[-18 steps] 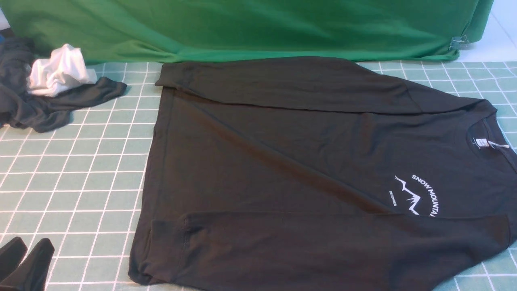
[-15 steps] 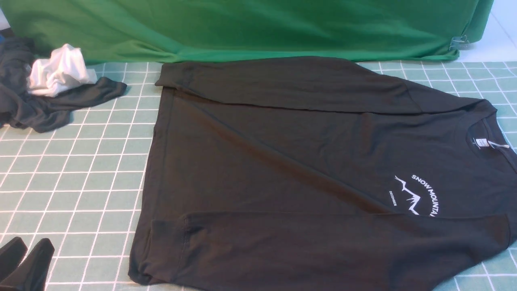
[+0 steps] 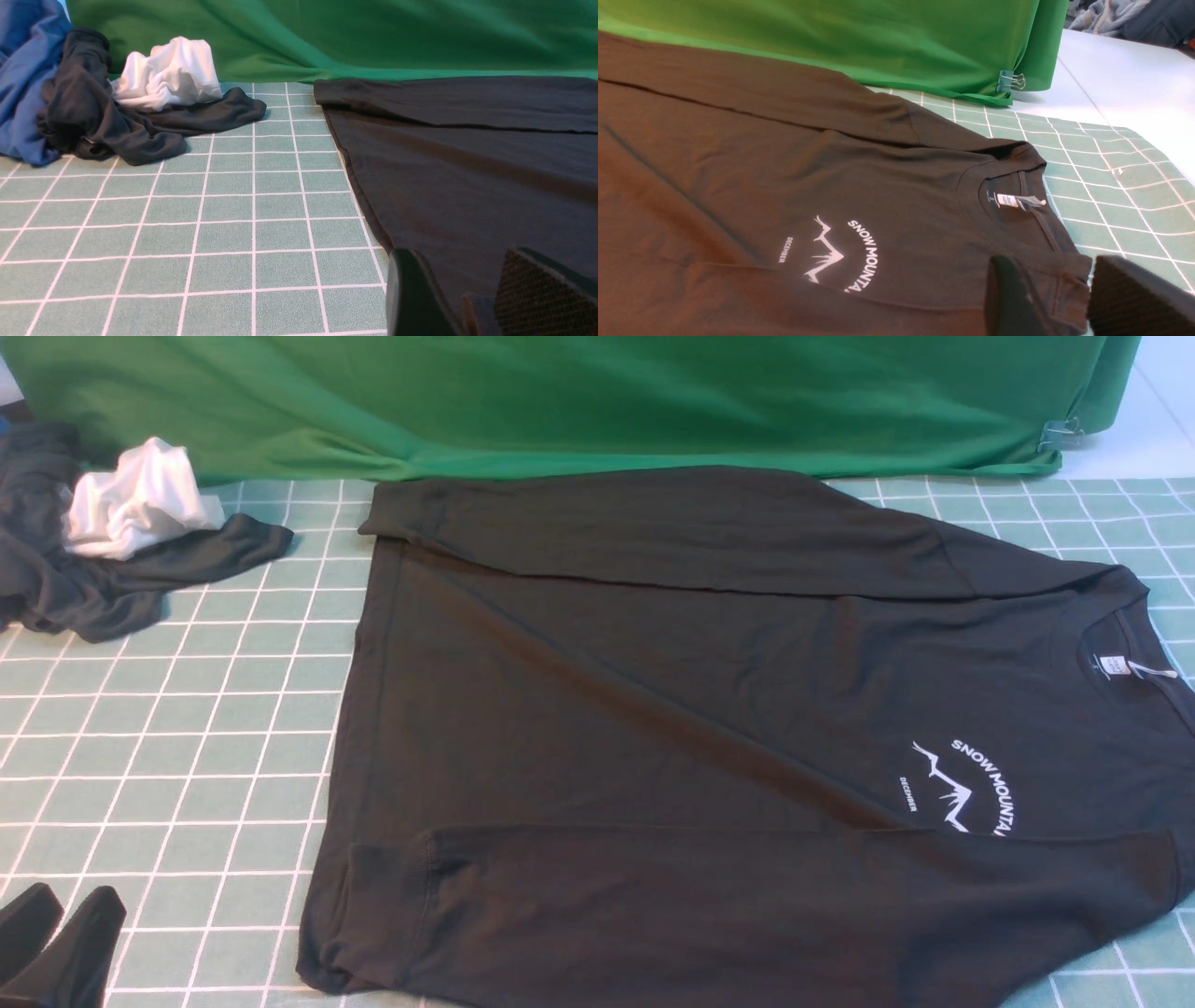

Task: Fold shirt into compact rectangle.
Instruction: 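Grasp the left edge of the dark T-shirt lying flat on the table, then fold the left side of the black T-shirt inward over its body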

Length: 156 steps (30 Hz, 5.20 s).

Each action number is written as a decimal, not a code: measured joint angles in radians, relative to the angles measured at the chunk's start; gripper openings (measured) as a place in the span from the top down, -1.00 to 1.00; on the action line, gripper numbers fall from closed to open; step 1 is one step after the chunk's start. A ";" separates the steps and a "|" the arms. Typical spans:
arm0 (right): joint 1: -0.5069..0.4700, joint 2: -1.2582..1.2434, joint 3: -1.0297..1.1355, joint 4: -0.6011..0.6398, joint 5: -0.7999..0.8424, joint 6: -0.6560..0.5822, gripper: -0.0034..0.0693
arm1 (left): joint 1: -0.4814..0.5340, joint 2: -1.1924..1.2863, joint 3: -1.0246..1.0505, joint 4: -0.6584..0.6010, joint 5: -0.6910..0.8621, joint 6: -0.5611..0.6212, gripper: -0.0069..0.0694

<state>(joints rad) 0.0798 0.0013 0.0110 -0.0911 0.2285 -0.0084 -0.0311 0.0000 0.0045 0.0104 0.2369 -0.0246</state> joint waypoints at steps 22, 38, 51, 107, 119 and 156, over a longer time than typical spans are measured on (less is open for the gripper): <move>0.000 0.000 0.000 0.000 0.000 0.000 0.24 | 0.000 0.000 0.000 0.000 0.000 0.000 0.19; 0.000 0.000 0.000 0.188 -0.150 0.252 0.24 | 0.000 0.000 0.000 -0.425 -0.054 -0.219 0.19; 0.000 0.000 0.000 0.393 -0.228 0.876 0.24 | 0.000 0.000 0.000 -0.660 -0.104 -0.387 0.19; 0.009 0.687 -0.930 0.158 0.681 -0.018 0.72 | -0.137 1.577 -0.820 -0.243 0.377 0.069 -0.21; 0.009 0.687 -0.930 0.158 0.680 -0.018 0.68 | -0.137 1.577 -0.820 -0.267 0.398 0.004 -0.21; 0.009 0.687 -0.930 0.158 0.680 -0.018 0.57 | -0.137 1.532 -0.979 -0.322 0.430 0.034 0.78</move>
<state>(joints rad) 0.0889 0.6885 -0.9189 0.0665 0.9083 -0.0264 -0.1686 1.5323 -0.9743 -0.3118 0.6665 0.0096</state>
